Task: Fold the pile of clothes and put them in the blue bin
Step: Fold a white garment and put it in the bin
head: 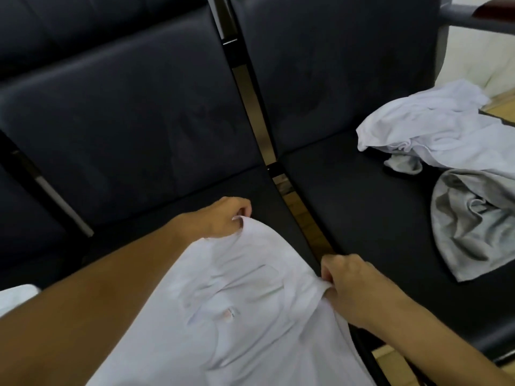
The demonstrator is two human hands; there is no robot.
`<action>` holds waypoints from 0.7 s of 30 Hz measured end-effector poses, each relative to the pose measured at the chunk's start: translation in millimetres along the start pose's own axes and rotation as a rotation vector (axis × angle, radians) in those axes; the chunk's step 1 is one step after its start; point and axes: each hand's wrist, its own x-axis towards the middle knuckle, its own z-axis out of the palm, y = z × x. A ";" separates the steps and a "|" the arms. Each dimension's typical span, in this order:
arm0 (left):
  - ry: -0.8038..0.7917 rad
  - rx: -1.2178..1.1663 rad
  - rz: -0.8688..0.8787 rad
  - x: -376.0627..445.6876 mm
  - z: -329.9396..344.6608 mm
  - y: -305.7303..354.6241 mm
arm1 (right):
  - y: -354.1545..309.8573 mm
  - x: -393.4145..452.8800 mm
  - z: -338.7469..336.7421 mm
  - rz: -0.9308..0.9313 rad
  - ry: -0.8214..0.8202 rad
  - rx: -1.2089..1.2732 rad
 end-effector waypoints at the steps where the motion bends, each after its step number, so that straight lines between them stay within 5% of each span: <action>1: 0.073 -0.051 -0.028 -6.3 -3.3 -5.5 | -0.3 0.4 -6.3 -0.013 0.053 0.065; 9: 0.737 -0.130 -0.116 -138.4 -103.1 -11.6 | -25.7 -17.1 -84.1 -0.371 0.633 0.486; 15: 0.795 0.448 -0.217 -305.4 -170.8 10.3 | -92.2 -102.3 -144.7 -0.595 0.483 0.160; 21: 1.144 0.444 -0.162 -448.5 -187.5 42.9 | -142.8 -233.1 -222.9 -0.723 0.481 -0.096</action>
